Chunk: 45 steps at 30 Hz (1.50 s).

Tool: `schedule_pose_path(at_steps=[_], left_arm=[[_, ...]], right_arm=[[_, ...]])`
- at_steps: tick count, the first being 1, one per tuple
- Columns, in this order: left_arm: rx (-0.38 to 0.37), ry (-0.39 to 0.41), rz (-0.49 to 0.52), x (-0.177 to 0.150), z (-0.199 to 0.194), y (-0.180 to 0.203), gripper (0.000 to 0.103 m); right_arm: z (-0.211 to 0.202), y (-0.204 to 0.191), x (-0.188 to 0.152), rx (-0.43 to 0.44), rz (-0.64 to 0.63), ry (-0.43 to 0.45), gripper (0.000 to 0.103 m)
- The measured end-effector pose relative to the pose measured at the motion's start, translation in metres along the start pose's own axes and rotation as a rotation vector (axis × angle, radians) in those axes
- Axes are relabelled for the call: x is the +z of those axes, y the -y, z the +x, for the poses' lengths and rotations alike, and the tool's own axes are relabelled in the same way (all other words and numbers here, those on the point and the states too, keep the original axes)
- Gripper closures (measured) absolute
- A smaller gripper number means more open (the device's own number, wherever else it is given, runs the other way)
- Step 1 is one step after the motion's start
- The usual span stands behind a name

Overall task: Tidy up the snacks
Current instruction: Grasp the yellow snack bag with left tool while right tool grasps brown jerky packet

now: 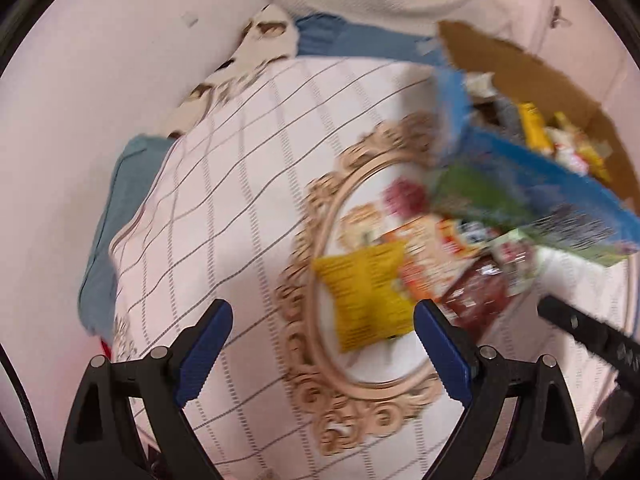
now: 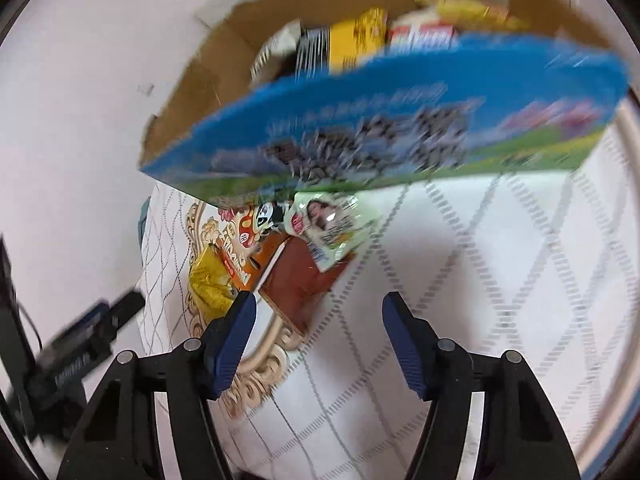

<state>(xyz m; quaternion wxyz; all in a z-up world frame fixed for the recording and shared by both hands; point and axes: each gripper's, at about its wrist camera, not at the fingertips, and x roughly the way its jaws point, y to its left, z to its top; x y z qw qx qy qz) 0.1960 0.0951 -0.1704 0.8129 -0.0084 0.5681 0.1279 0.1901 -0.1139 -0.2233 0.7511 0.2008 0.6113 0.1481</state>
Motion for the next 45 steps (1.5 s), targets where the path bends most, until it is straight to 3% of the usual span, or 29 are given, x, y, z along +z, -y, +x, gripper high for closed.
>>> schedule_pose_path(at_steps=[5,7,9,11,13,18,20,22,25,29,33,36,41,45], left_arm=[[0.020,-0.035,-0.014,-0.003,0.015,-0.016,0.010],[0.009,-0.052,-0.013,0.000,0.021,-0.018,0.010],[0.000,-0.071,0.012,0.005,0.028,-0.015,0.010],[-0.045,-0.125,0.003,0.010,0.043,-0.016,0.010],[-0.127,-0.198,-0.059,0.014,0.058,-0.019,0.010],[-0.331,-0.342,-0.260,0.016,0.095,-0.026,0.010],[-0.376,-0.353,-0.306,0.015,0.102,-0.026,0.013],[-0.357,-0.336,-0.296,0.014,0.104,-0.022,0.039],[-0.325,-0.312,-0.233,0.009,0.105,-0.014,0.048],[-0.276,-0.288,-0.089,-0.017,0.090,0.003,0.048],[-0.256,-0.332,0.091,-0.077,0.073,0.030,0.048],[-0.266,-0.367,0.097,-0.097,0.074,0.041,0.048],[-0.250,-0.406,0.025,-0.102,0.085,0.048,0.044],[-0.239,-0.398,0.029,-0.107,0.086,0.052,0.044]], right_arm=[[0.058,-0.019,0.007,-0.108,0.054,-0.016,0.032],[0.073,-0.030,0.010,-0.155,0.040,-0.007,0.021],[0.083,-0.043,0.011,-0.216,-0.008,0.006,0.017],[0.092,-0.054,0.009,-0.271,-0.075,0.018,0.017],[0.098,-0.059,0.002,-0.322,-0.147,0.025,0.025],[0.087,-0.057,-0.026,-0.354,-0.335,0.007,0.035],[0.078,-0.051,-0.041,-0.374,-0.377,-0.019,0.036],[0.070,-0.044,-0.053,-0.376,-0.389,-0.048,0.036],[0.057,-0.033,-0.067,-0.372,-0.378,-0.091,0.036],[0.038,-0.015,-0.079,-0.319,-0.300,-0.132,0.036],[0.017,0.009,-0.091,-0.270,-0.230,-0.161,0.036],[0.012,0.026,-0.100,-0.271,-0.207,-0.177,0.036],[0.008,0.042,-0.110,-0.281,-0.169,-0.173,0.035],[0.020,0.042,-0.107,-0.315,-0.132,-0.176,0.032]])
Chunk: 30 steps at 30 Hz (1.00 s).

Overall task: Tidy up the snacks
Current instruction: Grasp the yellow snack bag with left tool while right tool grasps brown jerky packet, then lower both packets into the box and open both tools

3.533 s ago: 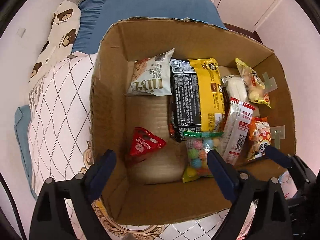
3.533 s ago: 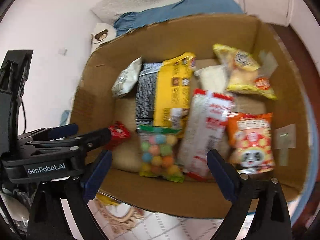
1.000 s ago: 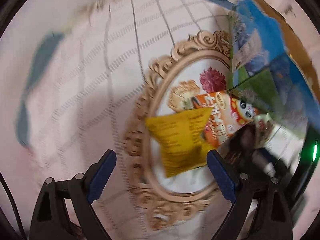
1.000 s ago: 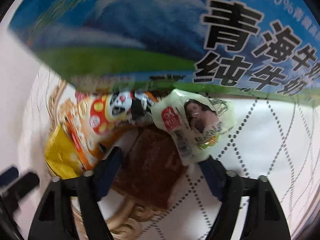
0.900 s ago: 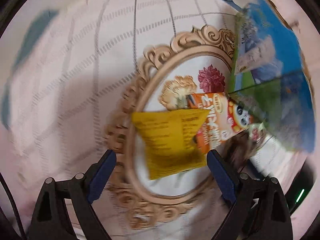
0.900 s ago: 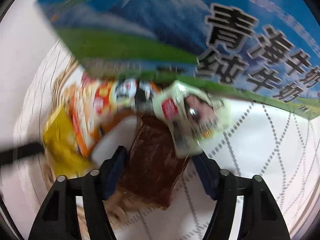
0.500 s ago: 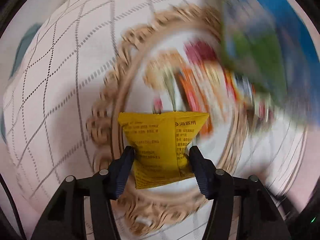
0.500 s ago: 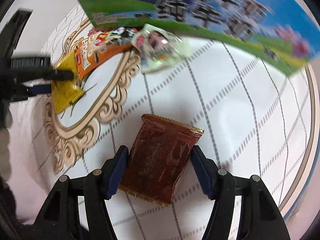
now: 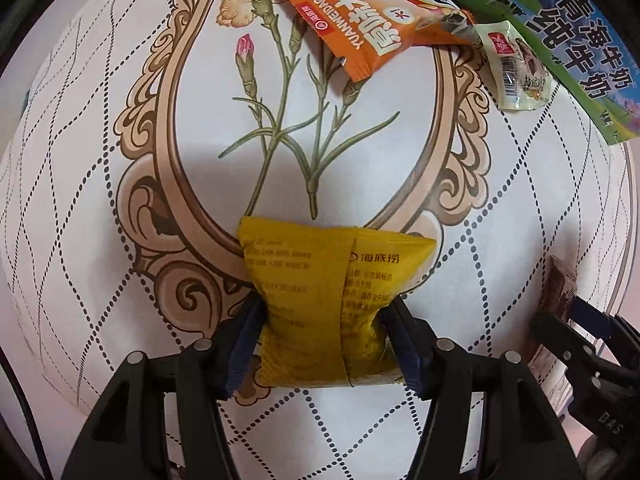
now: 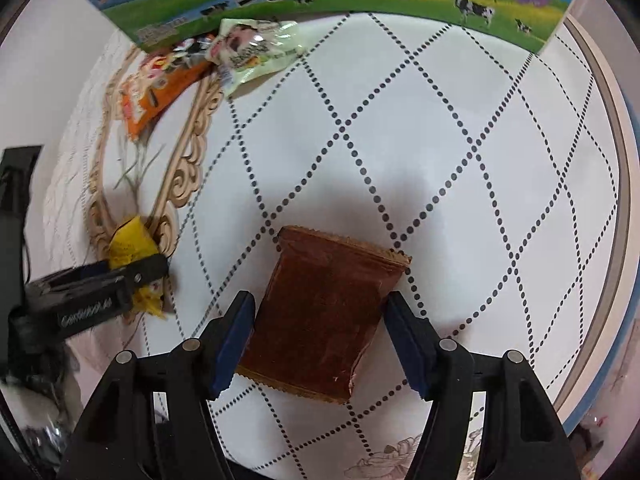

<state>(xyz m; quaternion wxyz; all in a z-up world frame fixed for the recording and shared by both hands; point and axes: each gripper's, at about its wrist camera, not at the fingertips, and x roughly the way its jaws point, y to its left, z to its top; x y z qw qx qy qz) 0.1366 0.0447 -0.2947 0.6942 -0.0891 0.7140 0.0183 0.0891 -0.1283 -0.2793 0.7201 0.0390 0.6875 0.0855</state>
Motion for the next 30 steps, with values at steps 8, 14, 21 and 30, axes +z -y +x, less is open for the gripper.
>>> schedule_pose_path(at_steps=[8,14,21,30], left_arm=[[0.049,0.013,0.040,-0.011,0.009,0.021,0.045],[0.058,0.048,0.040,-0.021,-0.008,0.047,0.055],[0.059,0.122,0.119,-0.020,-0.042,0.082,0.058],[-0.104,0.186,0.153,0.011,-0.119,0.136,0.058]], right_arm=[[0.026,-0.031,-0.011,-0.167,-0.117,0.056,0.032],[0.021,-0.037,-0.021,-0.159,-0.133,0.082,0.041],[-0.015,-0.023,-0.033,-0.086,-0.106,0.127,0.043],[-0.088,0.014,-0.011,0.070,-0.017,0.222,0.043]])
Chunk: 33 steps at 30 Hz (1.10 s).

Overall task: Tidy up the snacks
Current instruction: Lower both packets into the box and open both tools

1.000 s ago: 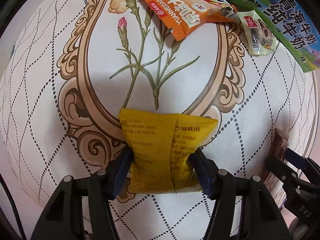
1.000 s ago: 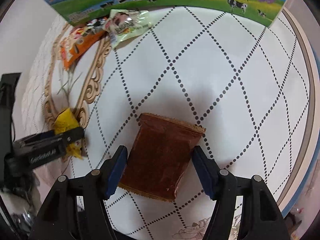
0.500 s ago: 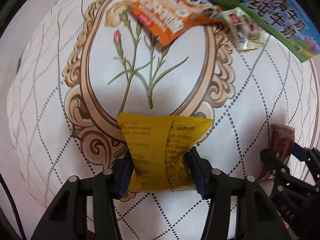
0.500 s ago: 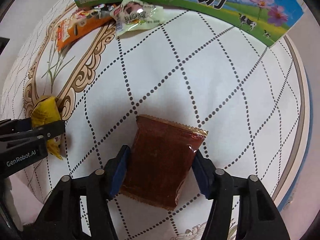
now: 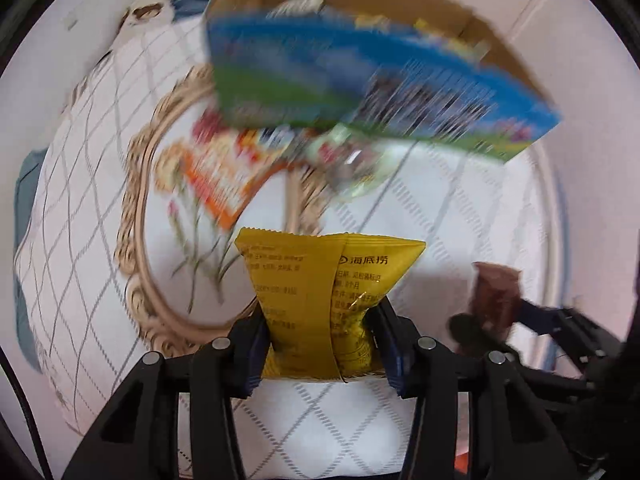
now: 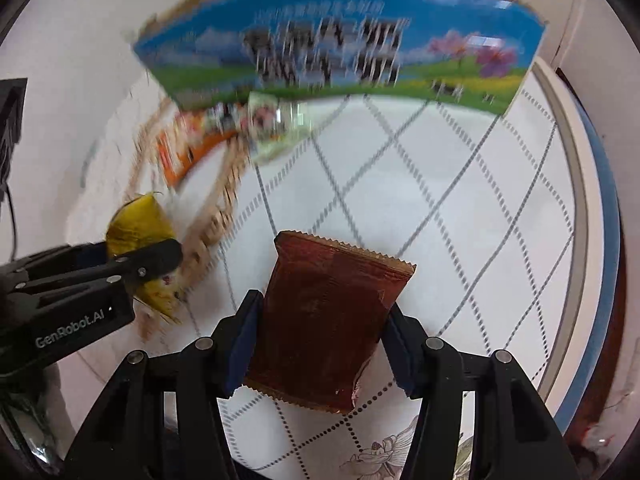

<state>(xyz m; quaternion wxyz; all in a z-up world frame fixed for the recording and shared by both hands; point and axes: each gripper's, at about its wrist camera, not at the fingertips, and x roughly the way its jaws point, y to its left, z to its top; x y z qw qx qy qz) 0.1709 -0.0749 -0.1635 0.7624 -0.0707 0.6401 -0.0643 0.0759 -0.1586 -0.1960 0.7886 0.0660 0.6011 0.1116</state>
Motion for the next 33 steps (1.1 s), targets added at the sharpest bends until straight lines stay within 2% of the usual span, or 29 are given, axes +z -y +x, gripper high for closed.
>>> schedule_pose_path(at_steps=[4,5,7,10,13,15,16,21,25,29,33], left_arm=[[-0.061,0.056,0.021,0.049,-0.035,0.013,0.058],[-0.069,0.065,0.030,0.054,-0.045,0.001,0.058],[-0.068,0.096,0.040,0.084,-0.057,0.006,0.058],[-0.055,0.121,0.047,0.117,-0.062,0.000,0.058],[-0.033,0.087,0.070,0.160,-0.054,-0.007,0.058],[0.003,0.059,0.075,0.185,-0.034,-0.021,0.058],[0.030,0.096,0.161,0.192,-0.030,-0.022,0.058],[0.121,0.030,0.146,0.241,0.005,-0.037,0.058],[0.176,-0.008,0.149,0.260,0.030,-0.044,0.058],[0.189,-0.048,0.141,0.272,0.046,-0.050,0.057],[0.166,-0.075,0.104,0.279,0.055,-0.057,0.056]], right_arm=[[-0.040,0.011,0.035,0.048,0.018,0.092,0.043],[-0.052,0.014,0.046,0.060,0.018,0.120,0.043],[-0.056,0.011,0.077,0.078,0.019,0.159,0.043],[-0.069,0.012,0.122,0.078,-0.001,0.211,0.043],[-0.070,0.013,0.167,0.049,-0.029,0.250,0.043],[-0.070,0.016,0.195,0.036,-0.036,0.266,0.043],[-0.067,0.017,0.207,0.026,-0.041,0.261,0.043],[-0.041,0.022,0.261,-0.013,-0.059,0.217,0.043],[-0.007,0.022,0.296,-0.033,-0.078,0.136,0.043],[0.024,0.022,0.319,-0.058,-0.085,0.089,0.043],[0.043,0.025,0.336,-0.049,-0.072,0.048,0.043]])
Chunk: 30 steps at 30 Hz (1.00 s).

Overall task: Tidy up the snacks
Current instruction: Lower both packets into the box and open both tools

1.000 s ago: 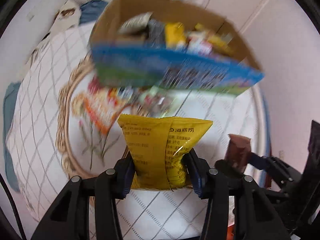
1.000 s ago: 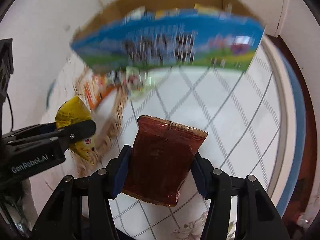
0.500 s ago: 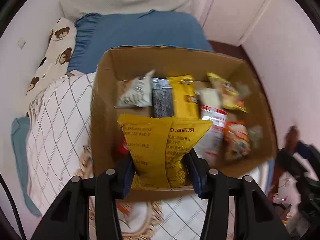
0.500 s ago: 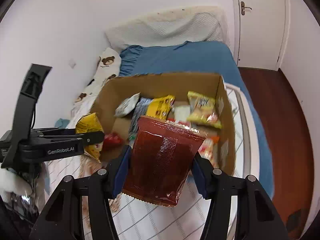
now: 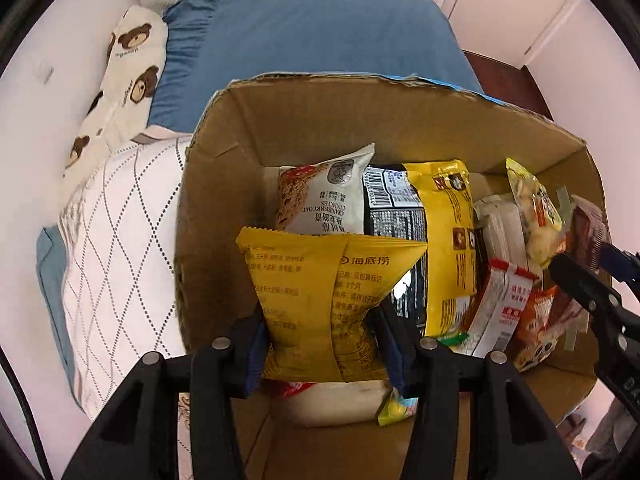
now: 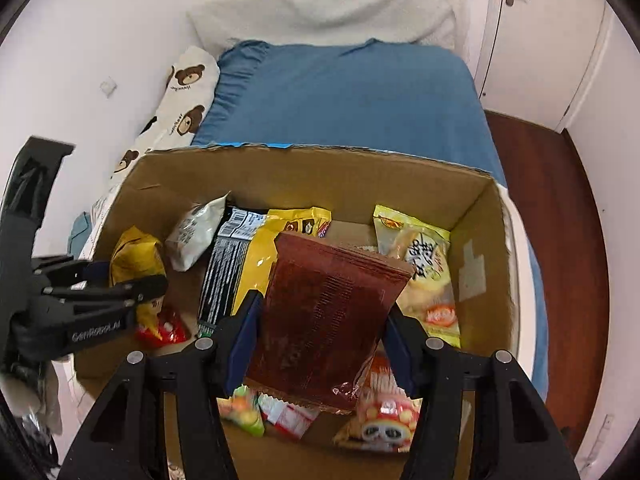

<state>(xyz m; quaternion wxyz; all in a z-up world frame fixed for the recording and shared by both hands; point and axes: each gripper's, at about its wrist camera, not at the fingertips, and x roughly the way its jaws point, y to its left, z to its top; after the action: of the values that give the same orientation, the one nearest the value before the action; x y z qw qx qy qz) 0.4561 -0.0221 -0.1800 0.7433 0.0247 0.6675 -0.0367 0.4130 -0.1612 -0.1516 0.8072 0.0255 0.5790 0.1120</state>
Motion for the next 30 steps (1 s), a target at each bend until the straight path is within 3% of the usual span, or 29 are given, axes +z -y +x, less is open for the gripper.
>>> schedule_pose_path(at_steps=[1,2,3,4,6,12,18,30], left_arm=[[-0.008,-0.012,-0.011,0.002,0.003,-0.002,0.055],[-0.012,-0.017,-0.016,0.005,0.005,-0.003,0.045],[-0.003,-0.013,-0.019,0.007,0.005,-0.004,0.024],[0.003,-0.002,-0.021,0.008,0.003,-0.004,0.020],[-0.012,0.024,-0.017,0.008,-0.002,-0.002,0.014],[-0.009,0.068,-0.011,0.002,-0.015,0.001,0.013],[-0.004,0.104,-0.013,-0.017,-0.028,0.005,0.013],[0.024,0.273,-0.047,-0.069,-0.073,0.012,0.013]], right_arm=[[0.002,0.001,0.005,-0.001,0.007,0.002,0.042],[0.004,0.003,0.009,-0.009,0.015,0.004,0.038],[0.006,0.004,0.013,-0.019,0.024,0.004,0.021],[0.008,0.007,0.017,-0.019,0.037,0.002,0.005],[0.008,0.012,0.021,-0.023,0.068,0.006,0.003],[0.000,0.020,0.012,-0.019,0.092,0.018,0.003],[-0.009,0.017,-0.015,-0.102,0.072,0.021,0.003],[-0.051,0.004,-0.066,-0.172,0.042,0.100,0.003]])
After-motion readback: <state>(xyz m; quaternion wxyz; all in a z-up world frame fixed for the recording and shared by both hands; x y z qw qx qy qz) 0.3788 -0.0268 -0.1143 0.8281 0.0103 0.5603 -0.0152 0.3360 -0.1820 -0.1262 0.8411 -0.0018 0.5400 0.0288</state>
